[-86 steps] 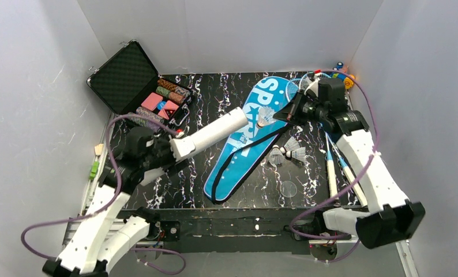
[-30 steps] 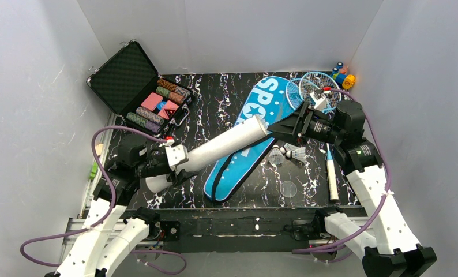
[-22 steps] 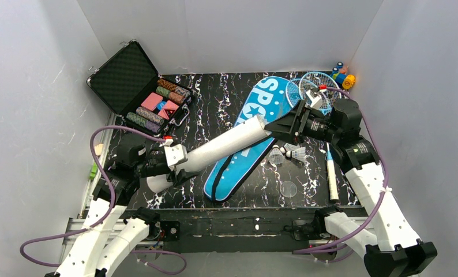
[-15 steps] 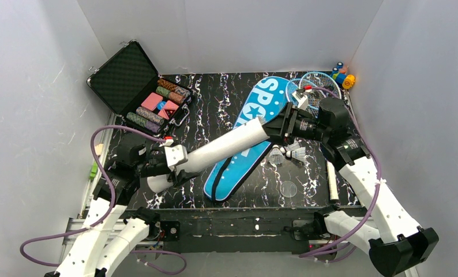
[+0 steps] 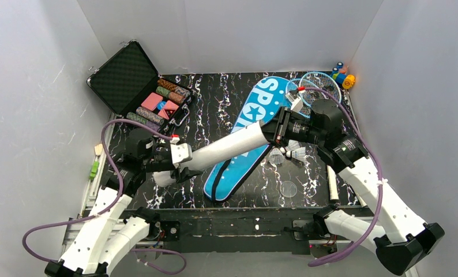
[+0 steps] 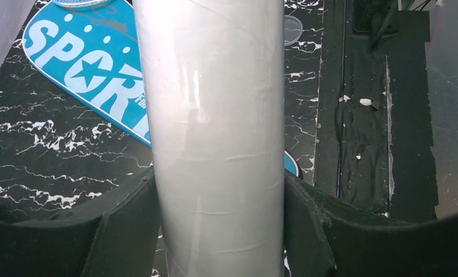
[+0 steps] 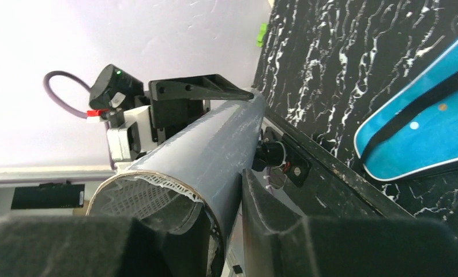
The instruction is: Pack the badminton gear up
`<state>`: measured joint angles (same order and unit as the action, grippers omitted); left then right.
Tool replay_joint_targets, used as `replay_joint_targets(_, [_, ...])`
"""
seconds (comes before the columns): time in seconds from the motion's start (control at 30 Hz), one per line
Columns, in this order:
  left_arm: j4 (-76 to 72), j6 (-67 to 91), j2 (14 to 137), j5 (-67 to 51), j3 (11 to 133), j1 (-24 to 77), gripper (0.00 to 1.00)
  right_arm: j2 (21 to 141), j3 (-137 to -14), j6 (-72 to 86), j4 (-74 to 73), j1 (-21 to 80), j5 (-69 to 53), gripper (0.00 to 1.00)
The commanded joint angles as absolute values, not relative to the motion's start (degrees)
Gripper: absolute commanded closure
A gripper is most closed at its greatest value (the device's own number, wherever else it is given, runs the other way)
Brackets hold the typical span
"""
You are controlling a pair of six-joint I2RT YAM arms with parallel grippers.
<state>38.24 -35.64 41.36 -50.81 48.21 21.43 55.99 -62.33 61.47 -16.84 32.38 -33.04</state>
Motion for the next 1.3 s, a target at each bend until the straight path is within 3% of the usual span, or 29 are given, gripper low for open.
replay_joint_targets(0.0, [35.34,-35.22,43.29,-54.49,48.56,21.62,0.46,56.94,-64.07,61.06,-13.98,35.34,-33.32,0.82])
replay_joint_targets(0.07, [35.42,-35.08,43.79,-54.60,48.77,21.62,0.42,57.26,-63.77,61.11,-13.72,35.87,-33.08,0.89])
replay_joint_targets(0.1, [35.43,-34.64,43.99,-54.91,48.92,21.62,0.34,57.45,-63.73,61.12,-13.65,36.12,-32.98,0.90])
replay_joint_targets(0.17, [35.42,-33.24,44.72,-56.13,49.50,21.75,0.05,57.77,-63.64,61.00,-13.56,36.71,-32.67,0.92])
replay_joint_targets(0.2, [35.77,-32.87,45.20,-57.00,49.88,21.90,0.02,58.07,-63.66,61.01,-13.35,37.04,-32.55,0.92])
replay_joint_targets(0.5, [37.96,-32.30,48.95,-55.92,51.33,25.84,0.02,60.66,-65.55,59.66,-13.24,40.68,-30.37,0.98])
replay_joint_targets(0.73, [39.99,-30.97,50.63,-56.26,52.17,27.67,0.02,63.54,-69.30,53.71,-17.43,46.84,-20.99,0.98])
replay_joint_targets(0.83, [40.40,-30.65,50.87,-54.95,52.16,27.85,0.11,64.90,-71.32,50.58,-19.93,49.57,-16.19,0.99])
replay_joint_targets(0.97, [41.98,-30.37,51.52,-52.88,52.96,27.86,0.47,65.64,-72.82,48.09,-21.79,51.67,-11.20,0.99])
replay_joint_targets(1.07, [42.23,-30.52,50.94,-52.44,52.92,27.94,0.59,65.81,-73.08,47.11,-21.80,52.47,-8.98,0.96])
replay_joint_targets(1.13, [42.67,-31.46,50.87,-52.17,52.70,27.95,0.60,65.86,-73.25,46.49,-21.87,53.01,-7.66,0.87])
replay_joint_targets(1.23, [44.40,-34.55,50.69,-51.58,51.50,27.95,0.64,65.32,-73.43,45.94,-22.28,53.23,-6.42,0.59])
replay_joint_targets(1.27, [45.01,-36.15,50.47,-51.39,50.78,27.95,0.66,64.78,-73.35,45.72,-22.40,53.24,-6.09,0.53])
